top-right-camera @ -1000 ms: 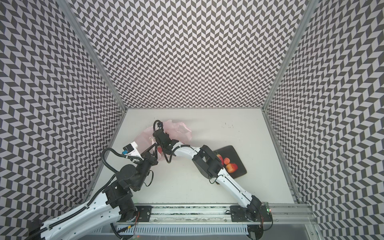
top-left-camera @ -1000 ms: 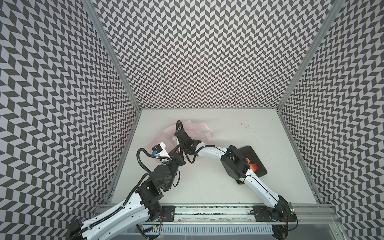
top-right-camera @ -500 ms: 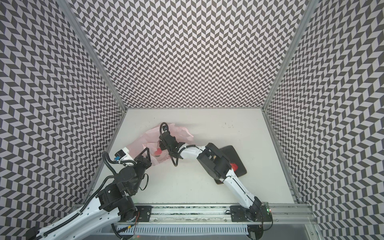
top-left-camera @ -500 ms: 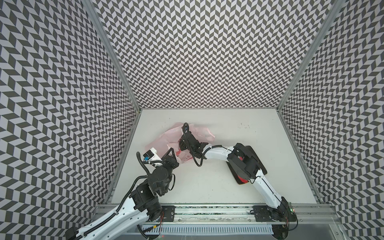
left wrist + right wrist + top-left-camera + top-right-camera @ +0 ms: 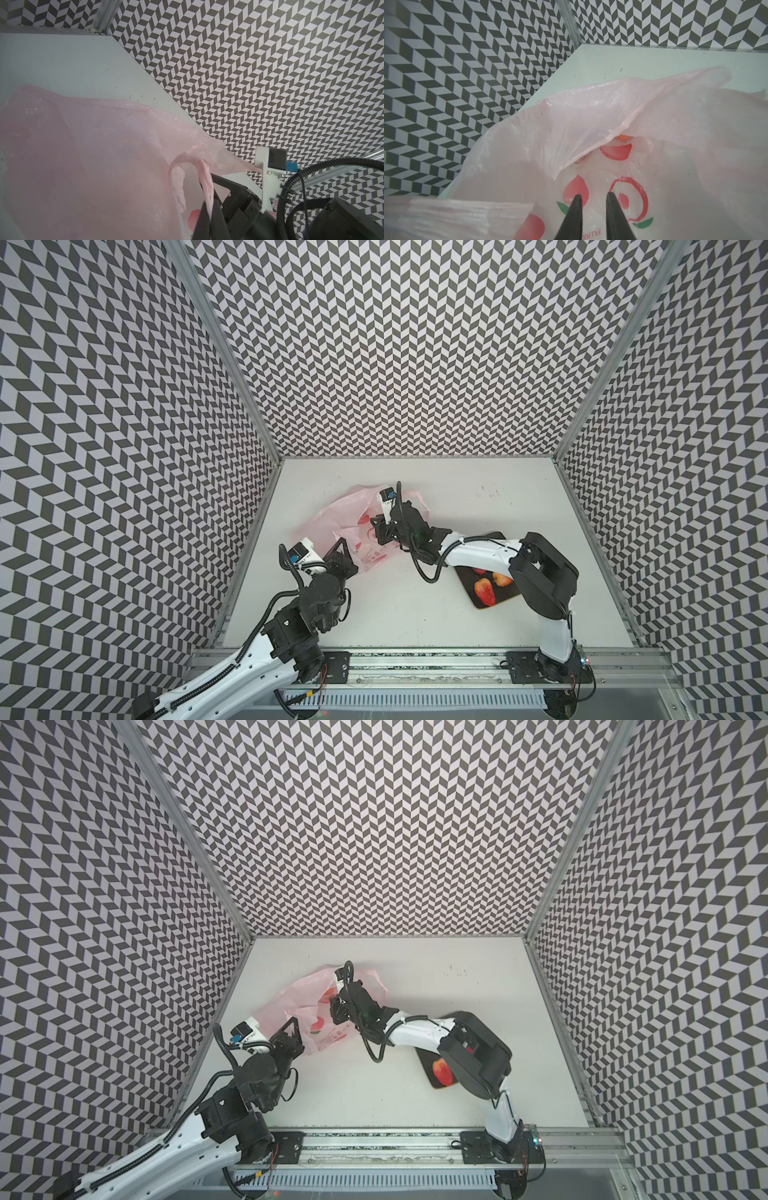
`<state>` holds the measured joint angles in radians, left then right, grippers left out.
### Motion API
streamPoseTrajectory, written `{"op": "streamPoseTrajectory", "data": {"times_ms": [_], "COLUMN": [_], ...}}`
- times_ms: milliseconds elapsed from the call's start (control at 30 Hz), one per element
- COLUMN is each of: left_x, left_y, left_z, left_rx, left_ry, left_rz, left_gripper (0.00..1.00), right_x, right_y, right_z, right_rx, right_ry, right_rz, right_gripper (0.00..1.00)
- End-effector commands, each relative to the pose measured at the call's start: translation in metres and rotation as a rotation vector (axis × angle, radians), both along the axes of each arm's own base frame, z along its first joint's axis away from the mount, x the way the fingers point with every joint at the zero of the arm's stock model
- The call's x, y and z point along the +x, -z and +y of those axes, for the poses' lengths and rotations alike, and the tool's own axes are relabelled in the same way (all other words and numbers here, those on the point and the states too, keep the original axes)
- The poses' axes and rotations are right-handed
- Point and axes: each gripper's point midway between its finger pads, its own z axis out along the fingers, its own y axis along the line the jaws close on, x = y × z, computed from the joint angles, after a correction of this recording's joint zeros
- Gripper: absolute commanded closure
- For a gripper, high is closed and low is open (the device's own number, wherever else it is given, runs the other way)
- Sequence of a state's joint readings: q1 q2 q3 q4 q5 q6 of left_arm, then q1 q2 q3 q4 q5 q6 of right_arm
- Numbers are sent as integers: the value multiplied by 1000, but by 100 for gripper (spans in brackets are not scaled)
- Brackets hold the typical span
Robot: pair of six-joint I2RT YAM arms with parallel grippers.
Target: Take the fake fruits out of the plastic bag
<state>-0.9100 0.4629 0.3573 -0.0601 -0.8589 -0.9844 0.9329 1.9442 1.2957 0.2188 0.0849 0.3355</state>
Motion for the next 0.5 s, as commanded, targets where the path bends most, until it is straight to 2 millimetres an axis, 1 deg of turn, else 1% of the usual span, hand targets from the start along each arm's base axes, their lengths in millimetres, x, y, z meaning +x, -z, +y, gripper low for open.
{"op": "streamPoseTrajectory", "data": {"times_ms": [0, 133, 233, 300, 367, 467], "left_x": [0, 0, 0, -1, -1, -4], "left_y": [-2, -6, -6, -7, -9, -15], "left_z": [2, 2, 0, 1, 1, 0], "left_rx": [-4, 8, 7, 9, 15, 34], "left_ry": [-15, -8, 1, 1, 5, 26], "left_rz": [-17, -27, -27, -25, -27, -30], "left_gripper": [100, 100, 100, 100, 100, 100], "right_x": [-14, -38, -47, -44, -37, -26], "right_y": [-23, -40, -36, -29, -18, 3], "right_z": [4, 3, -2, -1, 4, 12], "right_rx": [73, 104, 99, 81, 49, 7], "right_ry": [-95, -223, -268, -265, -257, -246], "right_rz": [-21, -86, -155, -179, -177, -176], "right_gripper": [79, 79, 79, 78, 77, 76]}}
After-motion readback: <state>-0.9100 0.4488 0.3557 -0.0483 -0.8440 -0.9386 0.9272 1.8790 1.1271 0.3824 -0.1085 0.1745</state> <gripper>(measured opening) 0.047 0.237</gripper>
